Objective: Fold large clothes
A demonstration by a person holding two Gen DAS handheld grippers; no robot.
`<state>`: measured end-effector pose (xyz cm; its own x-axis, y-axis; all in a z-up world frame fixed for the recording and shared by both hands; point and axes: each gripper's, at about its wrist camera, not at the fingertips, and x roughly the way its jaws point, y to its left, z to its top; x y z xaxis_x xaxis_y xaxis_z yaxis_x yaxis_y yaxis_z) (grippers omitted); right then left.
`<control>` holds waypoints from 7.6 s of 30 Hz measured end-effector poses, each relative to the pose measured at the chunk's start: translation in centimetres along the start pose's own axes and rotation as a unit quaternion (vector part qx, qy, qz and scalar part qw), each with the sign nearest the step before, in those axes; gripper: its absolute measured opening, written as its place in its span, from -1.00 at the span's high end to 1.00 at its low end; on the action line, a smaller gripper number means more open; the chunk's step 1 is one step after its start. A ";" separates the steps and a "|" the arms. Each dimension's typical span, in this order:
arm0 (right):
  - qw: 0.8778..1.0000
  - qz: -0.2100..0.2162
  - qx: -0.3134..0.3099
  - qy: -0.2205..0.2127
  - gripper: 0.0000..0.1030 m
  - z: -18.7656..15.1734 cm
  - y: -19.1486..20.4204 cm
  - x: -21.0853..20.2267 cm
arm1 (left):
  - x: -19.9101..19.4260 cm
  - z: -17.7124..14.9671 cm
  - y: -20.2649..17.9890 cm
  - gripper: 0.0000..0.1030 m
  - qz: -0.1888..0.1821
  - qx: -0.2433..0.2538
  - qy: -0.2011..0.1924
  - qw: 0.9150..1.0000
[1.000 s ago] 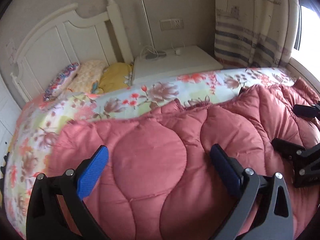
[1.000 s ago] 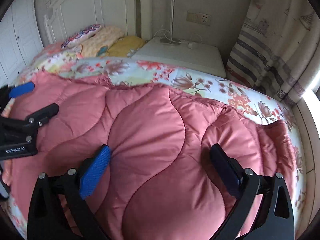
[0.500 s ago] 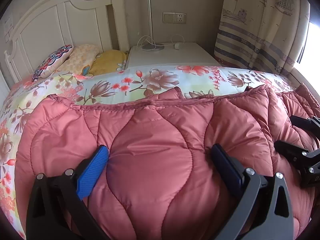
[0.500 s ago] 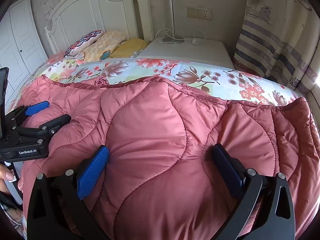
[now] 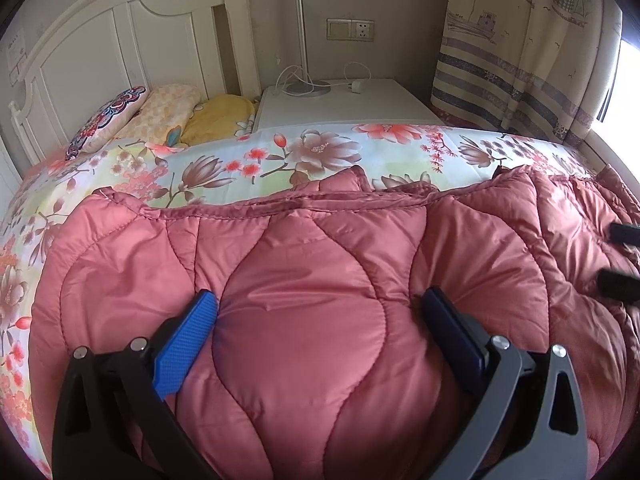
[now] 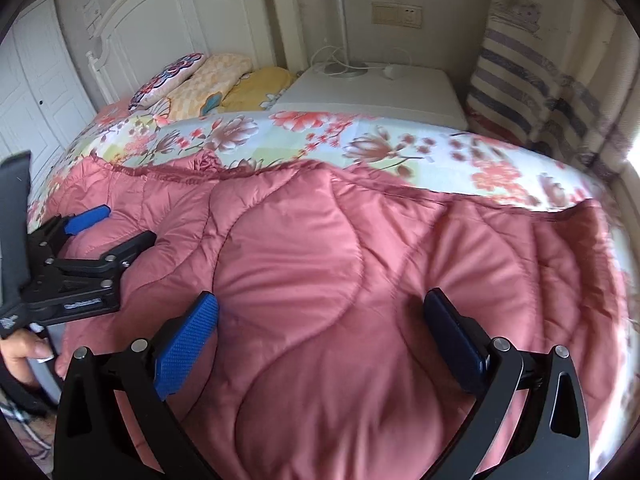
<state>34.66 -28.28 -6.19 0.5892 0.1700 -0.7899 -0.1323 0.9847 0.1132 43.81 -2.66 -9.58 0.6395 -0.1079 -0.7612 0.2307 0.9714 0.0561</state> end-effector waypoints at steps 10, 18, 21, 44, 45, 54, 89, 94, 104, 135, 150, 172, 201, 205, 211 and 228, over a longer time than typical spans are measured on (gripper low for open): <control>0.994 -0.099 0.024 -0.033 -0.91 -5.9 -5.8 -5.3 | 0.0 0.0 0.1 -0.96 -0.002 -0.002 -0.001 1.000; 0.991 -0.120 0.055 0.010 -0.91 -4.1 -6.2 -5.9 | -0.1 0.0 0.1 -0.96 -0.002 -0.002 -0.001 1.000; 0.996 -0.056 0.044 -0.062 -0.91 -1.7 -3.0 -8.5 | -0.1 0.0 0.1 -0.96 -0.002 -0.002 -0.001 1.000; 1.000 -0.016 -0.021 -0.006 -0.91 -0.8 1.7 3.5 | -5.4 2.8 10.4 -0.80 0.026 -0.118 -0.044 0.992; 1.000 -0.016 -0.021 -0.007 -0.91 -0.8 1.7 3.5 | -4.2 2.3 11.0 -0.79 0.026 -0.120 -0.027 0.992; 1.000 -0.011 -0.019 -0.009 -0.91 -0.7 1.7 3.5 | 2.0 0.6 12.1 -0.96 0.010 -0.137 0.071 0.988; 1.000 -0.021 0.022 0.006 -0.91 0.6 1.9 0.6 | -1.5 -2.1 6.8 -0.96 0.038 -0.030 0.017 0.999; 0.997 0.036 -0.019 -0.069 -0.91 -2.1 6.3 -5.2 | -1.6 -2.2 6.8 -0.96 0.037 -0.030 0.016 0.999; 0.992 -0.028 -0.119 -0.041 -0.91 -7.8 10.0 -0.6 | -1.7 -2.3 6.7 -0.96 0.041 -0.030 0.016 0.999; 0.994 0.009 -0.109 0.014 -0.91 -5.6 9.4 -2.1 | -3.9 -4.1 -0.4 -0.96 0.059 0.046 -0.028 0.997; 0.995 -0.083 -0.039 0.025 -0.89 2.5 2.9 6.0 | -4.3 -4.5 0.1 -0.96 0.042 0.029 -0.041 0.998; 0.998 -0.046 -0.009 0.031 -0.91 2.3 1.6 6.4 | 0.0 -0.2 1.1 -0.96 0.090 -0.005 0.013 0.996; 0.996 -0.080 0.030 -0.019 -0.91 -4.6 -3.3 -0.1 | -4.7 0.5 -2.5 -0.96 0.080 0.049 -0.030 0.995; 0.996 -0.081 0.030 -0.021 -0.91 -4.6 -3.2 -0.1 | -3.0 -0.8 -5.2 -0.96 0.094 0.104 -0.030 0.990; 0.996 -0.084 0.029 -0.029 -0.91 -4.7 -3.0 -0.2 | -1.4 -0.8 -1.9 -0.96 0.014 0.019 -0.008 1.000; 0.966 0.131 0.196 -0.103 -0.91 -18.3 -4.7 -15.4 | -1.1 -1.2 -2.1 -0.96 0.024 0.020 -0.009 0.999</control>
<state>11.62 -36.17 -5.60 0.7276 0.3794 -0.5716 -0.0101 0.8390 0.5440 41.71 -4.29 -9.64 0.6638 -0.0666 -0.7450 0.2294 0.9662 0.1180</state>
